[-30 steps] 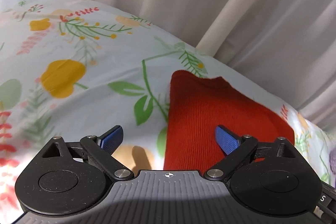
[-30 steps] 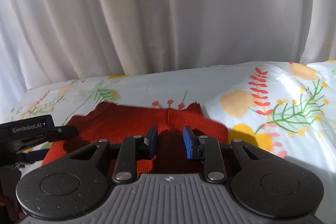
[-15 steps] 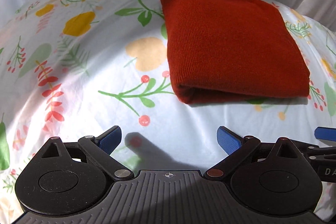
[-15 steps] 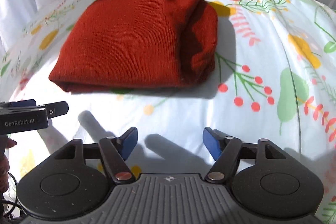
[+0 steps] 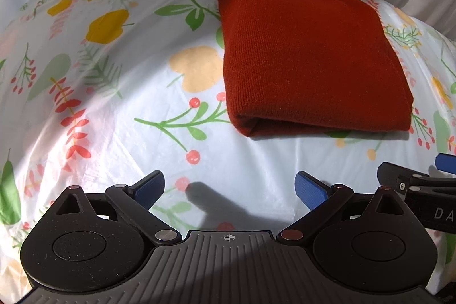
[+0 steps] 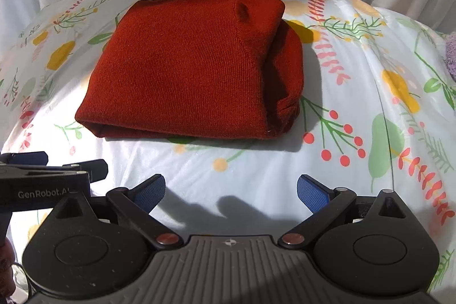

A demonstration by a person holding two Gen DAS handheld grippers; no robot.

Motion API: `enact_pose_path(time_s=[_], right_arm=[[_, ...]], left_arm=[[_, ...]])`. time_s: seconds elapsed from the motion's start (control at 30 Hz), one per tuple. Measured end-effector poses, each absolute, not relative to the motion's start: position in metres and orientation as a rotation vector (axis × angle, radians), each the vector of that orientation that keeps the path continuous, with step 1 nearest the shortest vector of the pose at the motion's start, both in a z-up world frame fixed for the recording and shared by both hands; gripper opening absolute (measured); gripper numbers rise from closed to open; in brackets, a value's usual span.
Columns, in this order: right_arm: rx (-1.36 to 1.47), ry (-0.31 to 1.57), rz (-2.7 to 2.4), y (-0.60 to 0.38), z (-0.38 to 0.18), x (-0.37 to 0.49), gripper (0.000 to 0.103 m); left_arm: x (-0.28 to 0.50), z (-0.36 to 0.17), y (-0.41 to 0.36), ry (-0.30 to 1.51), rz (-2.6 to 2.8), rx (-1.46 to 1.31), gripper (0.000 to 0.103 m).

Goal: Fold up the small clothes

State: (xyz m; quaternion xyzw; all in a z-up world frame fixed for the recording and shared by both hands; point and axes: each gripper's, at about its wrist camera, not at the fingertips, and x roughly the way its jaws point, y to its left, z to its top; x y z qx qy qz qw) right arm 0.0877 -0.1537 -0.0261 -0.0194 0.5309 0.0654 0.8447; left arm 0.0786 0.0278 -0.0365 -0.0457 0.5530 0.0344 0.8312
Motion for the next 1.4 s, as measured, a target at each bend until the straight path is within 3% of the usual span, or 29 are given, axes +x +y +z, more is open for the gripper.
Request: enact_pose_path(time_s=[1.4], right_arm=[[0.003, 1.114, 0.02, -0.1618, -0.0171, 0.0871, 0.099]], left_arm=[[0.0791, -0.0346, 0.0225, 1.171, 0.079, -0.051, 0.101]])
